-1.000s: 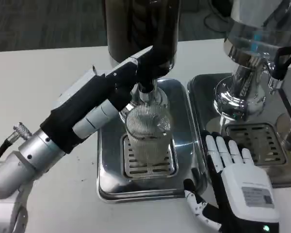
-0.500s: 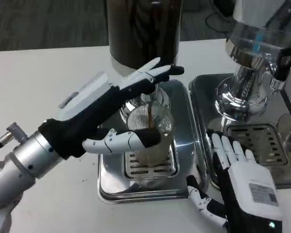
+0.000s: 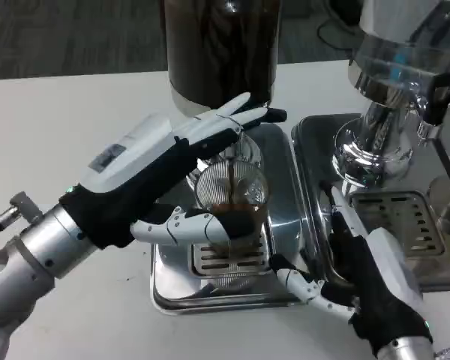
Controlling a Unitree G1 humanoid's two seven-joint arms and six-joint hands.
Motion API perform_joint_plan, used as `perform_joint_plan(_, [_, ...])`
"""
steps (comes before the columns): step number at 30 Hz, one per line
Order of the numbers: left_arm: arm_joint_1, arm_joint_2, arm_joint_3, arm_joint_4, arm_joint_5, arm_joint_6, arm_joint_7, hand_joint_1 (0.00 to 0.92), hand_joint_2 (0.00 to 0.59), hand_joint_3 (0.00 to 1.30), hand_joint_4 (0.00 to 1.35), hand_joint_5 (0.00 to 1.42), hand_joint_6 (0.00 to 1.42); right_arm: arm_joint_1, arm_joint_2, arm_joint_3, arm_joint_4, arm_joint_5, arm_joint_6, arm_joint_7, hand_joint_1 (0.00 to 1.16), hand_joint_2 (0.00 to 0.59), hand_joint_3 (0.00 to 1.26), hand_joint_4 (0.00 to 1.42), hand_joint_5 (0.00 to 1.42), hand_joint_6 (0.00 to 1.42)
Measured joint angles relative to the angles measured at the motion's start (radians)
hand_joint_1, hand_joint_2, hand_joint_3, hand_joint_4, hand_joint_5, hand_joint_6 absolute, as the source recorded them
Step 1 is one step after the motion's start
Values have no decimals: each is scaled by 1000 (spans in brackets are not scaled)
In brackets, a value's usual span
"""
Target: Grasp the cup under the faucet to collect the drink, then remove the cup.
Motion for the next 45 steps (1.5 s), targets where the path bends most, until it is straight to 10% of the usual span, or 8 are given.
perform_joint_plan(45, [11, 32, -14, -34, 62, 10, 88, 0, 141, 111, 0, 102, 28, -273, 64, -4, 273, 71, -33, 86, 693, 175, 0, 0, 0, 82])
